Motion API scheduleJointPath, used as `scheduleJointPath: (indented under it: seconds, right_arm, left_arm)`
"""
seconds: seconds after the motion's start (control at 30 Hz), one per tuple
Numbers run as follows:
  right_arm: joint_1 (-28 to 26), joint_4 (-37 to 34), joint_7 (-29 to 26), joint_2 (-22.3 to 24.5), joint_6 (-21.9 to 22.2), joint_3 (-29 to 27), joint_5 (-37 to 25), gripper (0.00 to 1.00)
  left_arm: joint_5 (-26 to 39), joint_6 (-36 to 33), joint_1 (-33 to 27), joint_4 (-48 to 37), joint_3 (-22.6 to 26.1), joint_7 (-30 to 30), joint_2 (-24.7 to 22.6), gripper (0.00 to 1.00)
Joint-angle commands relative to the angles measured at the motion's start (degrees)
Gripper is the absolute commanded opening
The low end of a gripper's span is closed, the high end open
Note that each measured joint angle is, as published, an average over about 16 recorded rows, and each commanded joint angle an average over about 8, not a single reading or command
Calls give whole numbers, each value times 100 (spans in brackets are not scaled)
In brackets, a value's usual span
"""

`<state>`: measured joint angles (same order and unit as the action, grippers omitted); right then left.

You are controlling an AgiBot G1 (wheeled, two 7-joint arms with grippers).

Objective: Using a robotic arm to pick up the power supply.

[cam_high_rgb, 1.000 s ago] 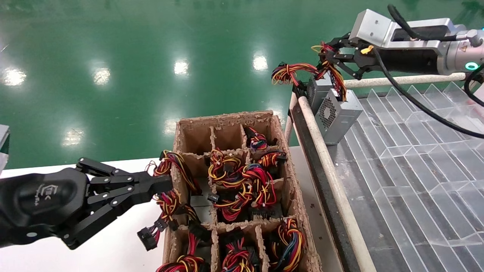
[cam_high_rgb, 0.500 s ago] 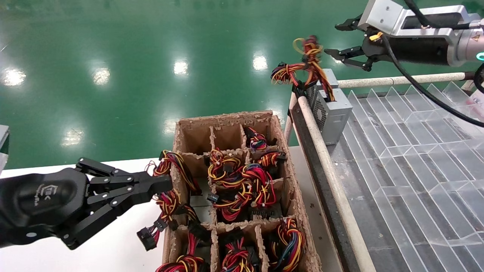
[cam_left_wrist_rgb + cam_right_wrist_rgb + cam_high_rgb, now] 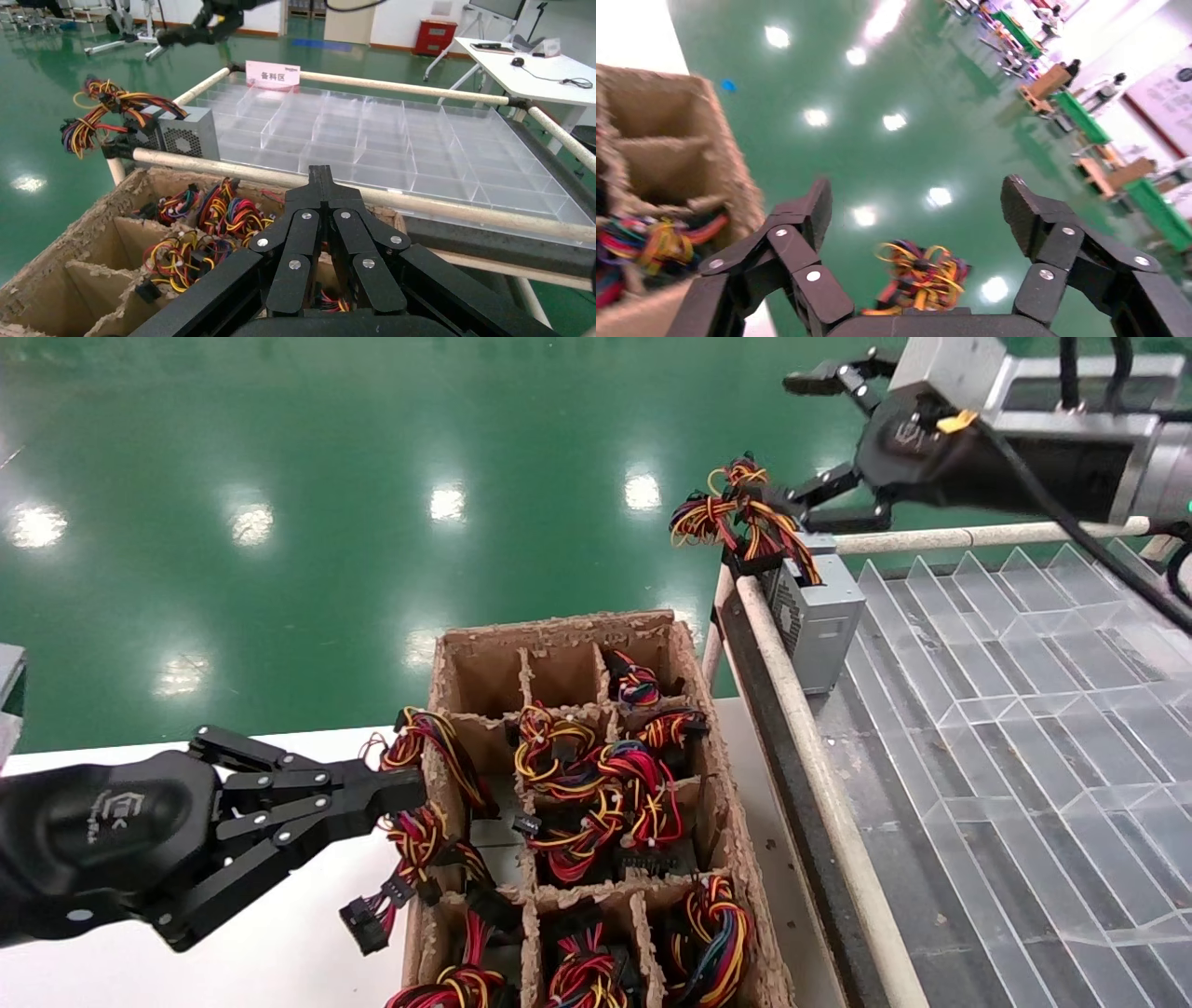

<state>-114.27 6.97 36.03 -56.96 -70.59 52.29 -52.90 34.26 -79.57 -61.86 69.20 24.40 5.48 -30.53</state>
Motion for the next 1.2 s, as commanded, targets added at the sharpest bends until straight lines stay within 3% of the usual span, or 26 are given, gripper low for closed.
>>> scheduleJointPath:
  seconds: [0.03, 1.2]
  right_arm:
    - [140, 181, -131, 60, 4, -91, 12, 100]
    - [3688, 4662, -3276, 1536, -1043, -2537, 767, 100]
  left_arm:
    - [0, 0, 0, 0, 0, 0, 0, 99]
    - [0, 0, 0, 0, 0, 0, 0, 100]
